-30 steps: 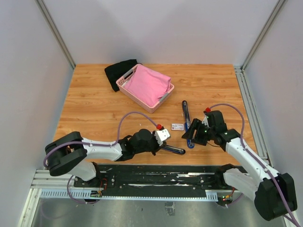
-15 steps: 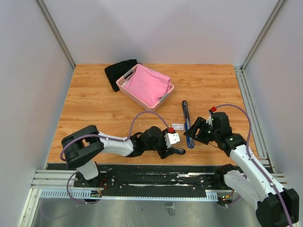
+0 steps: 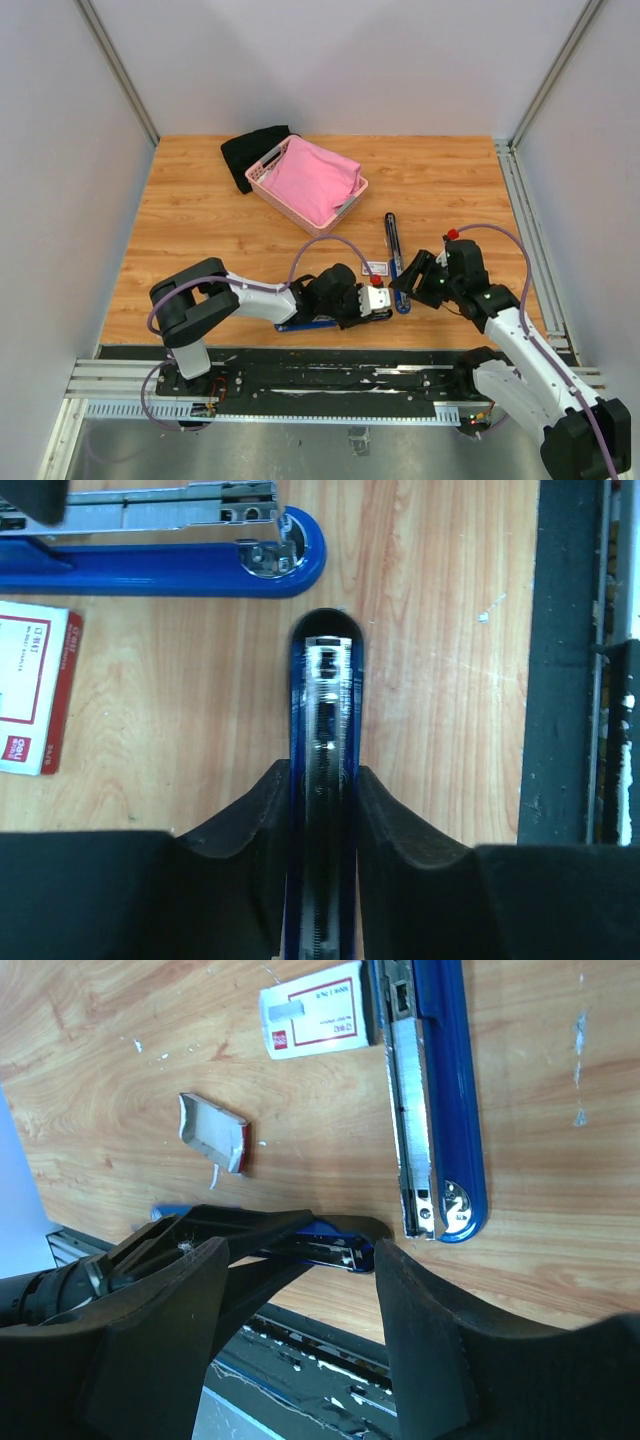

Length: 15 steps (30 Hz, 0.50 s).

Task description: Load the staples into the stapler

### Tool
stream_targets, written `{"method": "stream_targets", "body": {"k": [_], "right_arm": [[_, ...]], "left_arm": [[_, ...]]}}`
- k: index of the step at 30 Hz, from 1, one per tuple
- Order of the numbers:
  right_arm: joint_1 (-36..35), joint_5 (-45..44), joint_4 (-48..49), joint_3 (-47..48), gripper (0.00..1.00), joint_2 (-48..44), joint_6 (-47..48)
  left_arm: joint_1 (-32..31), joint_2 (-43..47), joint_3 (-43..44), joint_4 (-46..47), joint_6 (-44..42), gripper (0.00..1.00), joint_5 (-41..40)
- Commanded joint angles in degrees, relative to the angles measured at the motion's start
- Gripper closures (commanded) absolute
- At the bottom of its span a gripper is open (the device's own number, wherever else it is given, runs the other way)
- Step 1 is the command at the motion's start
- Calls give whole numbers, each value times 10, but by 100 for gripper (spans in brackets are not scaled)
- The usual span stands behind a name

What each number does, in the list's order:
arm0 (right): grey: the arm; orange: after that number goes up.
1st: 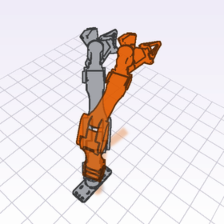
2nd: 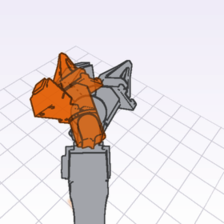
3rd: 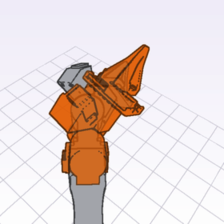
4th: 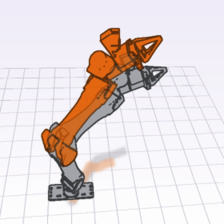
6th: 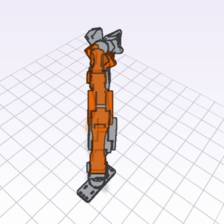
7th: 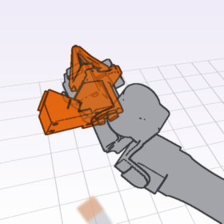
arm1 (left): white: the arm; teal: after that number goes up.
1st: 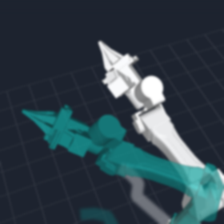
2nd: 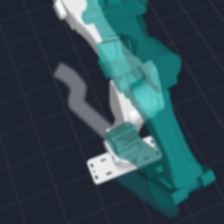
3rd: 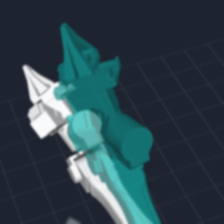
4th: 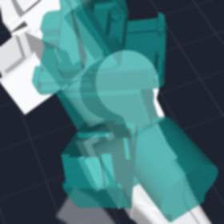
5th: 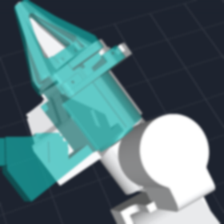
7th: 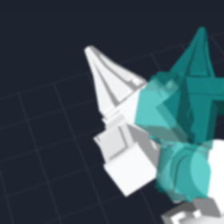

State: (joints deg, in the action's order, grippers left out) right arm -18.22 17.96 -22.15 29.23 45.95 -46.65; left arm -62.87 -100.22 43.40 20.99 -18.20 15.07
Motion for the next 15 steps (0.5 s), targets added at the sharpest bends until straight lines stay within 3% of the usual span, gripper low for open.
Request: {"method": "stream_targets", "body": {"k": [1,7,15], "right_arm": [[10,2,11,-23,38,-1,-31],[11,2,23,-11,38,17,-29],[10,50,92,-14,38,41,-63]], "left_arm": [[1,13,-15,-1,11,76,-2],[9,55,-44,40,50,94,-40],[51,139,-95,160,164,97,-48]]}}
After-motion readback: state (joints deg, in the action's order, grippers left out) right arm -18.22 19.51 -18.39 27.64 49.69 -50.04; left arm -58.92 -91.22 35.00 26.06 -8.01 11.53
